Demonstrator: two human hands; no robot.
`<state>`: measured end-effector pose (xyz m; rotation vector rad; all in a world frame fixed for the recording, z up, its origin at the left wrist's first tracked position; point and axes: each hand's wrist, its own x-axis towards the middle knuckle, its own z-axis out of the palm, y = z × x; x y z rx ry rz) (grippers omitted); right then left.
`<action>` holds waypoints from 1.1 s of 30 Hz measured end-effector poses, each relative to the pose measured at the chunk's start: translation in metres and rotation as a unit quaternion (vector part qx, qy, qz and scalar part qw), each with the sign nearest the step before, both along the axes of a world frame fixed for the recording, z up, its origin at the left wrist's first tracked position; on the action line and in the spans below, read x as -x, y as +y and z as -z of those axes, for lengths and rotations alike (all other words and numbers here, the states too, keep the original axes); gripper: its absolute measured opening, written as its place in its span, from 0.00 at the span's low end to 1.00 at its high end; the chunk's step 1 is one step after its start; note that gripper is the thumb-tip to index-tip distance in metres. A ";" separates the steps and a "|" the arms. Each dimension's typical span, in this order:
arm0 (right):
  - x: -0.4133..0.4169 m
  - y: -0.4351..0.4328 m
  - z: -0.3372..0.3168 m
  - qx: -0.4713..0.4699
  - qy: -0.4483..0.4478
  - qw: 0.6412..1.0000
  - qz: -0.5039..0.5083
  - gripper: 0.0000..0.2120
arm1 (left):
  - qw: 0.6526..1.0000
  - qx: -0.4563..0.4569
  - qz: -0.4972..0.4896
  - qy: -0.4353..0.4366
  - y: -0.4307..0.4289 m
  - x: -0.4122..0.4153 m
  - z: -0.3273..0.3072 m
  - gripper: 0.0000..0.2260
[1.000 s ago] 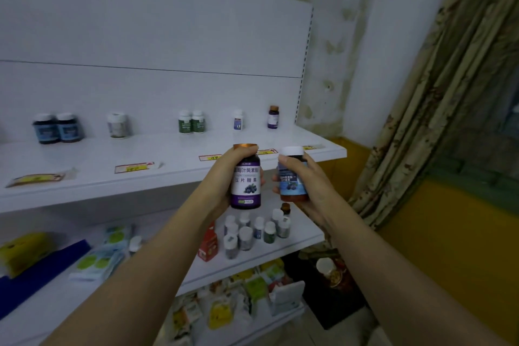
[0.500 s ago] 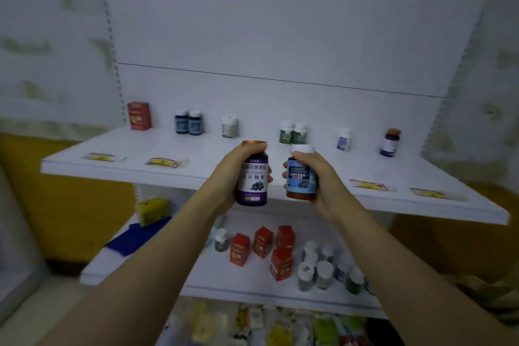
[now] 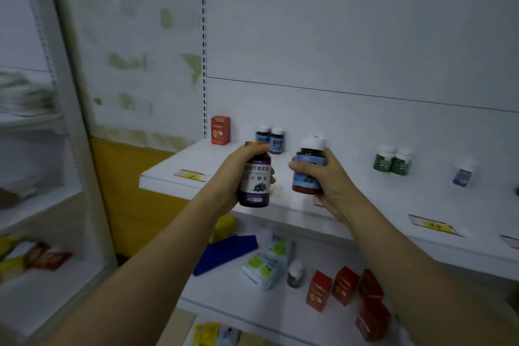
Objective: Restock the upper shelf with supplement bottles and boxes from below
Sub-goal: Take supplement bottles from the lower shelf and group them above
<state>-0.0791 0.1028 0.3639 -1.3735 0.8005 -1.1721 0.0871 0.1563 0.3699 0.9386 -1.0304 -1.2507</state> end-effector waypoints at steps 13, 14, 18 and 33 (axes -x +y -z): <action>-0.137 -0.117 0.017 0.010 0.071 0.989 0.129 0.25 | 1.000 -0.014 0.005 -0.016 -0.104 -0.153 0.007 0.11; -0.142 -0.129 0.020 0.005 0.070 0.989 0.132 0.26 | 1.000 -0.016 0.005 -0.013 -0.115 -0.159 0.009 0.11; -0.154 -0.178 0.036 -0.008 0.086 0.987 0.134 0.27 | 1.000 -0.019 0.001 -0.006 -0.158 -0.176 0.014 0.08; -0.164 -0.272 0.064 0.070 0.274 0.927 0.247 0.19 | 0.999 -0.025 0.032 0.025 -0.268 -0.181 0.010 0.04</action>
